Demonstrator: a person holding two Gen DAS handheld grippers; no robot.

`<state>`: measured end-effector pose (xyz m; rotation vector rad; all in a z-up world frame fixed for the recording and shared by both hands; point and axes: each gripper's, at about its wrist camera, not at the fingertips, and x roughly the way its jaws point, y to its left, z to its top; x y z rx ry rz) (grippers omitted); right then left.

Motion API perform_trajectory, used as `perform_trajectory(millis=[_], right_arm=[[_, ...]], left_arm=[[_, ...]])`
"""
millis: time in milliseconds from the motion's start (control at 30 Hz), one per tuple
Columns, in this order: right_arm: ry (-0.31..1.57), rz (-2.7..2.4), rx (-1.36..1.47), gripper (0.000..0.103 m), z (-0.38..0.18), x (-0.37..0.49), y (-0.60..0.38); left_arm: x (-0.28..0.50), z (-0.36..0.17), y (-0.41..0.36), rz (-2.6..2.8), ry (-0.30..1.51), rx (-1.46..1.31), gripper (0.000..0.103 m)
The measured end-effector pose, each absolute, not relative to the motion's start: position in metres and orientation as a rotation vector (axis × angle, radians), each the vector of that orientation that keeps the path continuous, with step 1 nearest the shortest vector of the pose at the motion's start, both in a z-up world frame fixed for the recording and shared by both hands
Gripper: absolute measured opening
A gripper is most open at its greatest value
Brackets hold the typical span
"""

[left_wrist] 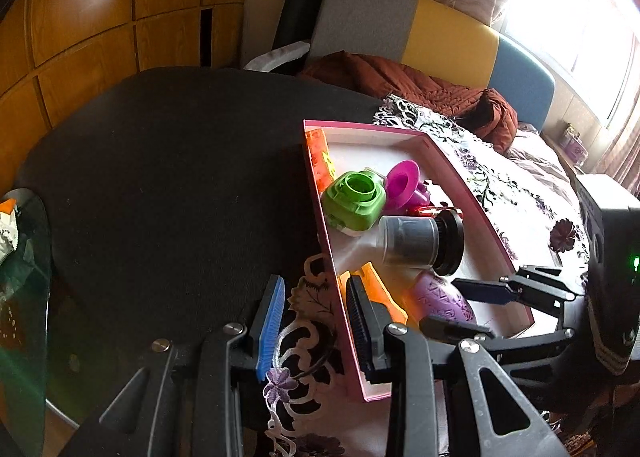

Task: Organize rigid objects
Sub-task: 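Carry the pink egg into the tray and open the right tool, then move both tools from the tray back over the cloth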

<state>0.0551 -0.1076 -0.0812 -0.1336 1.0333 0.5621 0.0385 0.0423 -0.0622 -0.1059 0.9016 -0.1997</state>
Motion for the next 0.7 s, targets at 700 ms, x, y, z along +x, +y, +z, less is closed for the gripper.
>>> perform_trajectory(millis=[700], right_arm=[[1.000, 0.501, -0.086, 0.073, -0.077, 0.043, -0.120]], left_arm=[[0.033, -0.057, 0.037, -0.200, 0.879, -0.078, 0.032]])
